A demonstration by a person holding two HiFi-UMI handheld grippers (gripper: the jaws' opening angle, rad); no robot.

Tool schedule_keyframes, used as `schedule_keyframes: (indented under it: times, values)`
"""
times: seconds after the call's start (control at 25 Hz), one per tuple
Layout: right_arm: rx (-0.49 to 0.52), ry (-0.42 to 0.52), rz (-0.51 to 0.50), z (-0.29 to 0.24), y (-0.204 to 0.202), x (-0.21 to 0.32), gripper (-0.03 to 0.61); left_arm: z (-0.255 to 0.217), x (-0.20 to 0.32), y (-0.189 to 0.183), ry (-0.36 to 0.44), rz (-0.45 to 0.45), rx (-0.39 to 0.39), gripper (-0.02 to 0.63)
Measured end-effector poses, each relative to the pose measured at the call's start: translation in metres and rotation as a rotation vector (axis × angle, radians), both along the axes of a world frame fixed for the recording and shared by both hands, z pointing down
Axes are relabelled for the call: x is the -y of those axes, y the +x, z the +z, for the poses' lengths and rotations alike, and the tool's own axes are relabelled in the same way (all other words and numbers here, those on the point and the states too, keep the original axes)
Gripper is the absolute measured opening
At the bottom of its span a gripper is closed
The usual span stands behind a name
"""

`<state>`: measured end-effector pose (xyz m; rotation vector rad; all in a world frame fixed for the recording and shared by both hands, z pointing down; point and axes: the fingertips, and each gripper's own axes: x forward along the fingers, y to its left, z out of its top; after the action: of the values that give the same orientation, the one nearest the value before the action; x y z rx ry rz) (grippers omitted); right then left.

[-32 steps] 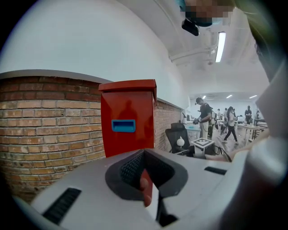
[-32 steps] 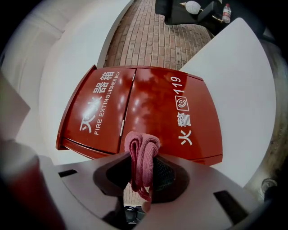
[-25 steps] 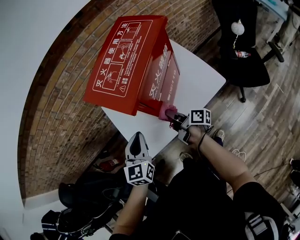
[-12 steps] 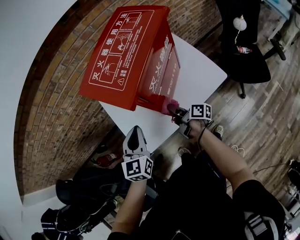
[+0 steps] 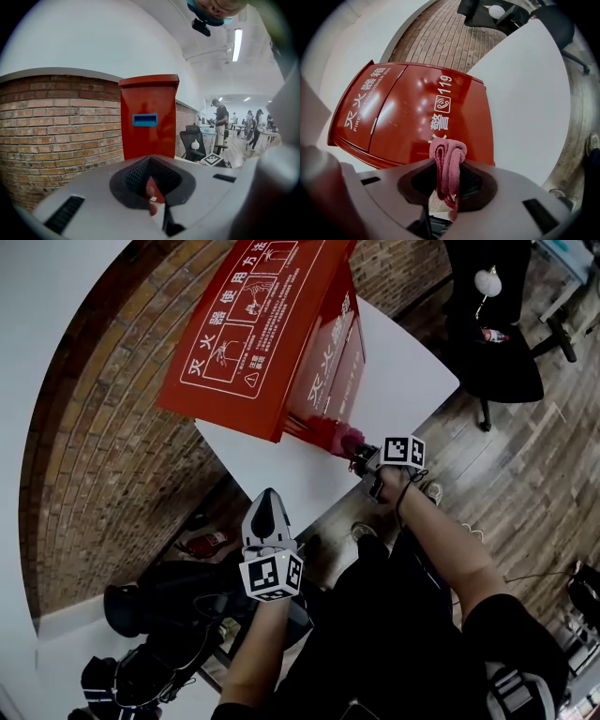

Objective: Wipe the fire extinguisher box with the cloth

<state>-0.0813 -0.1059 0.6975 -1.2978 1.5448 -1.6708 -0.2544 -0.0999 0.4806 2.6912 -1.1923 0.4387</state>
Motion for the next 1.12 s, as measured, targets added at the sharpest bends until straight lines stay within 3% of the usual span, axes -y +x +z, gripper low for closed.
schedule_keyframes:
  times: [0.4, 0.92, 1.12]
  values:
    - [-0.056, -0.1, -0.007, 0.027, 0.0, -0.001, 0.107, -0.025, -0.006, -0.002, 0.032, -0.052, -0.016, 0.028]
    - [-0.064, -0.241, -0.027, 0.06, -0.002, -0.005, 0.107, -0.031, -0.011, -0.008, 0.058, -0.239, -0.028, 0.028]
    - [-0.095, -0.253, -0.022, 0.073, 0.0, -0.003, 0.107, -0.027, -0.013, -0.009, 0.053, -0.297, -0.029, 0.028]
